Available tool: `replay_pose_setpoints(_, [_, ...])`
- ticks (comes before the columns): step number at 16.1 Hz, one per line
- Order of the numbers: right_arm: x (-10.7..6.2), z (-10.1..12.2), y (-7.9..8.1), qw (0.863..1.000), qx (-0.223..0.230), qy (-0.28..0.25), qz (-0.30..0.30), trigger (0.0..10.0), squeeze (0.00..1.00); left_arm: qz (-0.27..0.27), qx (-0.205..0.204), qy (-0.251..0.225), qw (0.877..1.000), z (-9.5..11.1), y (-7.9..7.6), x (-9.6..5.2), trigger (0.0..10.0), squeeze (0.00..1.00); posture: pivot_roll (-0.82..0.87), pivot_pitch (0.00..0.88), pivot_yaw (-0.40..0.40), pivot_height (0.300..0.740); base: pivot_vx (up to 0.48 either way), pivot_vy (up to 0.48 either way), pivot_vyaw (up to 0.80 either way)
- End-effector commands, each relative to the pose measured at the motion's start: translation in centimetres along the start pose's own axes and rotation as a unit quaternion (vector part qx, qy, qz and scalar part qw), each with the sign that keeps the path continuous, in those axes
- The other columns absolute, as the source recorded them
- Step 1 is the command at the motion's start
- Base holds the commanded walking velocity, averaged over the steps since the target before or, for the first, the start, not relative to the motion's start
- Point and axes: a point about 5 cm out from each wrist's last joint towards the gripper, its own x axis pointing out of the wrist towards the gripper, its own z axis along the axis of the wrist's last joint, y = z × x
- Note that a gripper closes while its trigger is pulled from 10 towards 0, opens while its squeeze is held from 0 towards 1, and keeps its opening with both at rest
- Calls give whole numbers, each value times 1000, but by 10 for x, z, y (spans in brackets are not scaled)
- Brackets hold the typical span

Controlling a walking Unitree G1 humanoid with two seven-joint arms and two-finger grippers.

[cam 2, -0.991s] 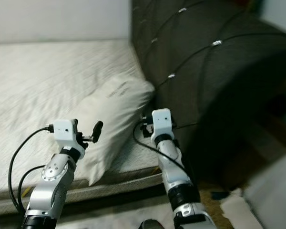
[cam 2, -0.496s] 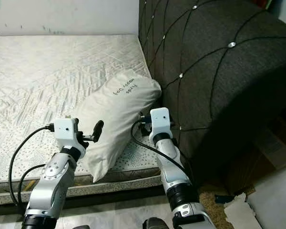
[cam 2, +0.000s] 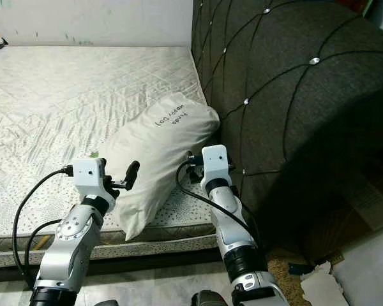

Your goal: Clean up the room

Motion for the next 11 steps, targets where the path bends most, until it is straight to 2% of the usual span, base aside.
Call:
replay_pose_setpoints(1, [0, 3, -1, 1000, 0, -4, -2, 10000, 0, -7, 0, 0, 1000, 1, -2, -1, 10000, 0, 29, 23, -15, 740, 0, 0, 0])
replay_pose_setpoints(4, [0, 3, -1, 1000, 1, -1, -3, 10000, 0, -6, -2, 0, 1000, 1, -2, -1, 10000, 0, 29, 25, -16, 740, 0, 0, -763])
replay_pose_setpoints(11, [1, 3, -2, 1000, -2, 0, -2, 10000, 0, 1, 3, 5, 1000, 1, -1, 1, 10000, 0, 29, 21, -19, 740, 0, 0, 0])
